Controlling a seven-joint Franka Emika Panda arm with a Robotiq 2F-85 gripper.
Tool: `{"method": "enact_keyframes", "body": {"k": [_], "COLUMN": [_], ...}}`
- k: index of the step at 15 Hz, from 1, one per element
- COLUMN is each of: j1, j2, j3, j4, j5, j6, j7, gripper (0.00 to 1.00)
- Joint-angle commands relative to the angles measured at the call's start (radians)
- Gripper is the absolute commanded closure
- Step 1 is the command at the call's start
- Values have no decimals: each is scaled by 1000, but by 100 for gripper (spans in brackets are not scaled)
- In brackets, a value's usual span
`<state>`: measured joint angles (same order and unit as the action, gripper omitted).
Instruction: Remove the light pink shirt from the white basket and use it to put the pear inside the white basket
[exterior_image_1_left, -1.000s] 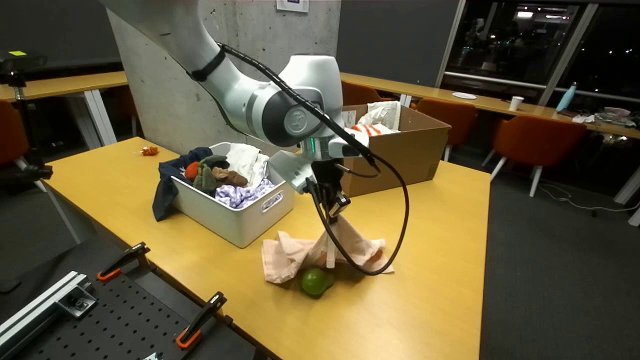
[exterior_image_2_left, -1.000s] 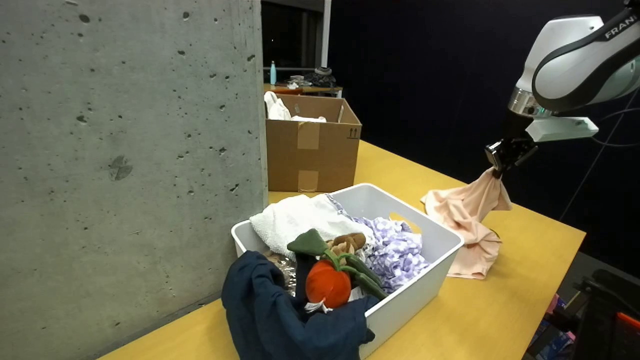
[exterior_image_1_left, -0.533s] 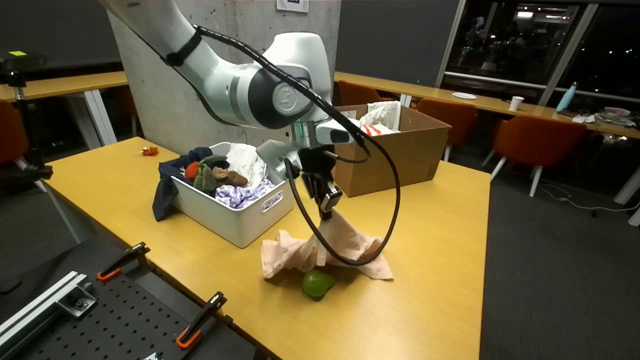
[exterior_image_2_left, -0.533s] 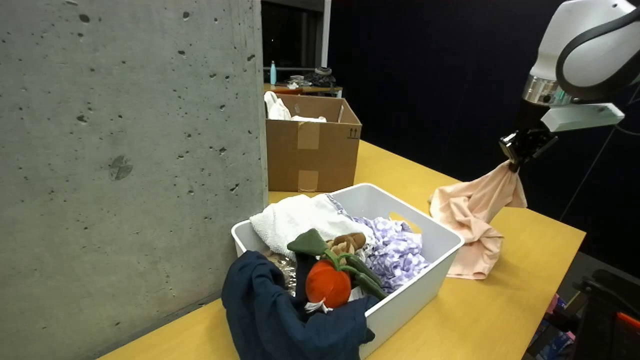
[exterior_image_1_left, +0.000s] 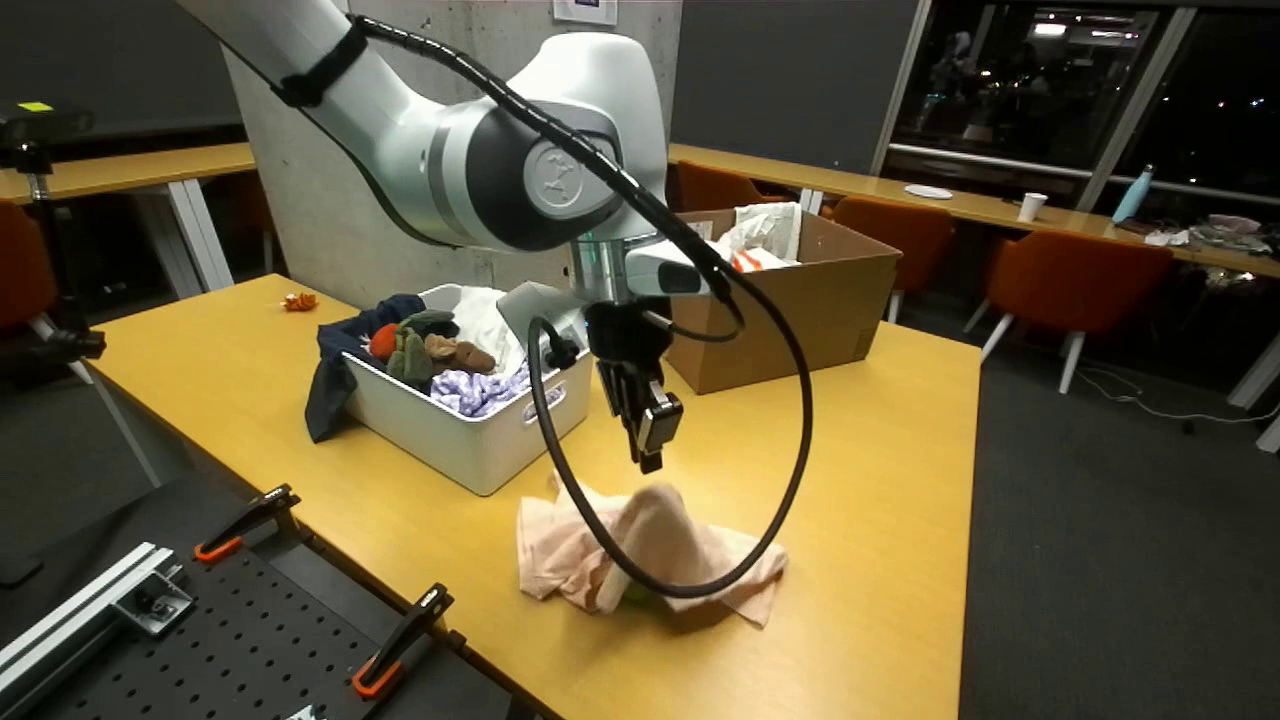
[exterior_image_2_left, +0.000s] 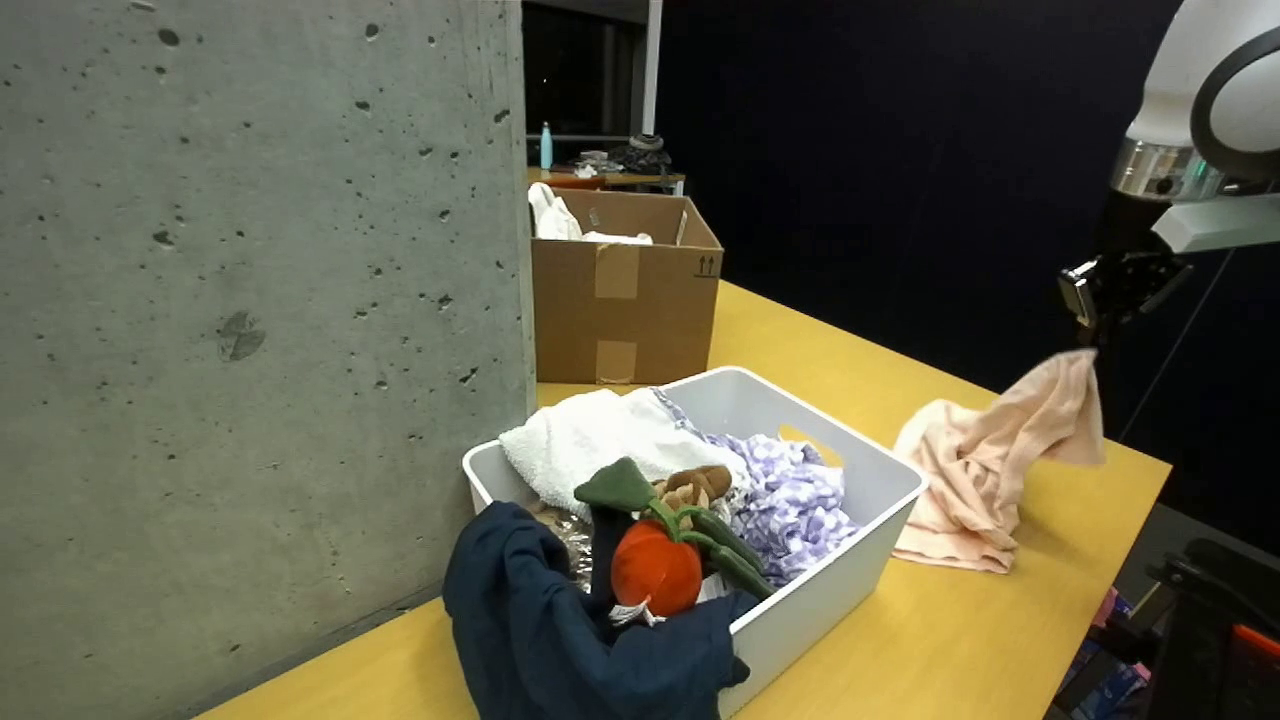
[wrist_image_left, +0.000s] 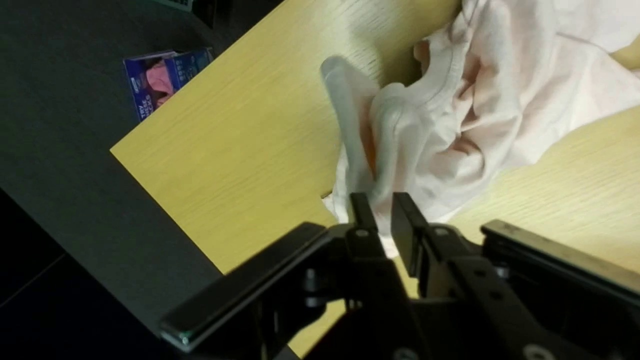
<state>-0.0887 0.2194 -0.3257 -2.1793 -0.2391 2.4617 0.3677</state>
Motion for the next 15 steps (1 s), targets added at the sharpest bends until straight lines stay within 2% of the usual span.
{"method": "enact_keyframes", "body": {"k": [1, 7, 8, 15], "j1": [-22, -29, -33, -53], "j2": [26, 122, 147, 326], "j3": [25, 48, 62, 96], "j4": [-4, 23, 26, 95], "j5": [6, 51, 75, 184], "j6": [-7, 40, 58, 144], "j7": [3, -21, -33, -96], "gripper": [50, 5, 1, 0]}}
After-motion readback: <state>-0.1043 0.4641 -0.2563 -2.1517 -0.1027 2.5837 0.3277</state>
